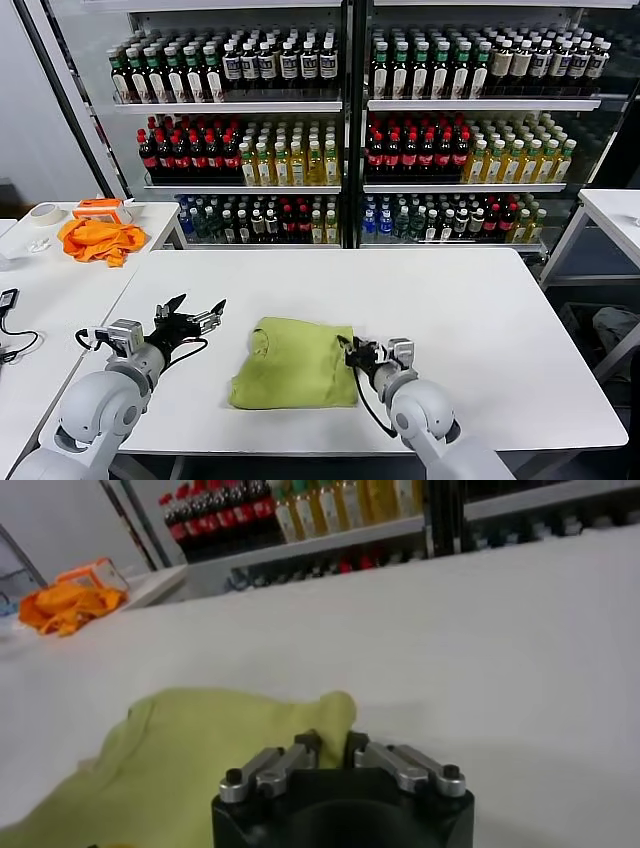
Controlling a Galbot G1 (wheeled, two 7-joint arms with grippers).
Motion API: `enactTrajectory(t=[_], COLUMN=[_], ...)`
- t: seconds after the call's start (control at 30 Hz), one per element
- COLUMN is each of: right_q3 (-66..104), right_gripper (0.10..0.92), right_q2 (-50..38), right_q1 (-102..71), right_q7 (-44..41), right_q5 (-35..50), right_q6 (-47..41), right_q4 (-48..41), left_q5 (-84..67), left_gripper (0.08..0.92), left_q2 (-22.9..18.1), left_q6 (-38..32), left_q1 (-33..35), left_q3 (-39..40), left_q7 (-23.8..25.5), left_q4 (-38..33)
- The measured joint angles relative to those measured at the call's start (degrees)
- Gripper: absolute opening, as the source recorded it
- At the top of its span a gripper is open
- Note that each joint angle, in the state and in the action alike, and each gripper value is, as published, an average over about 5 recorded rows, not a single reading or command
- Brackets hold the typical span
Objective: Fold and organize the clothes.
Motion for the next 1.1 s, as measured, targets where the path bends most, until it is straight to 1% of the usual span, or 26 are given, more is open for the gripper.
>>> enactTrajectory(t=[0.07, 0.17, 0.4, 0.57, 0.67, 0.9, 1.1], right_q3=[0.6, 1.6, 5.4, 7.7, 8.4, 11.2, 15.3], right_gripper=[0.166, 0.122, 0.119, 0.122, 0.165, 0.366, 0.54], right_q2=[-0.3, -1.1, -5.0, -7.0, -7.4, -9.0, -11.6], right_q1=[1.1, 2.4, 2.4, 1.0, 0.1, -1.9, -5.4], right_q7=[0.0, -0.1, -2.1, -4.0, -5.2, -6.9, -6.1], right_q5=[0.1, 0.2, -0.5, -2.8, -4.8, -10.1, -12.7], right_q6=[0.0, -0.2, -0.2, 0.8, 1.6, 5.1, 8.3], right_q4=[0.0, 0.0, 0.6, -0.3, -1.0, -0.6, 3.0], left_q5=[0.0, 0.0, 0.2, 0.6, 0.9, 2.4, 6.0], left_gripper=[0.823, 0.822, 0.823, 0.823, 0.823, 0.823, 0.823], left_q2=[0.0, 0.0, 0.1, -0.4, -0.5, 0.2, 0.6], left_q6=[0.0, -0.1, -0.4, -1.3, -2.5, -6.5, -10.9], left_q1=[0.1, 0.2, 0.6, 0.2, -0.3, -1.2, -1.7], left_q3=[-0.1, -0.1, 0.0, 0.8, 1.6, 3.4, 4.7], left_q7=[0.0, 0.1, 0.0, -0.1, -0.1, 0.9, 1.8], left_q4=[0.0, 0.0, 0.4, 1.2, 1.6, 2.8, 3.3])
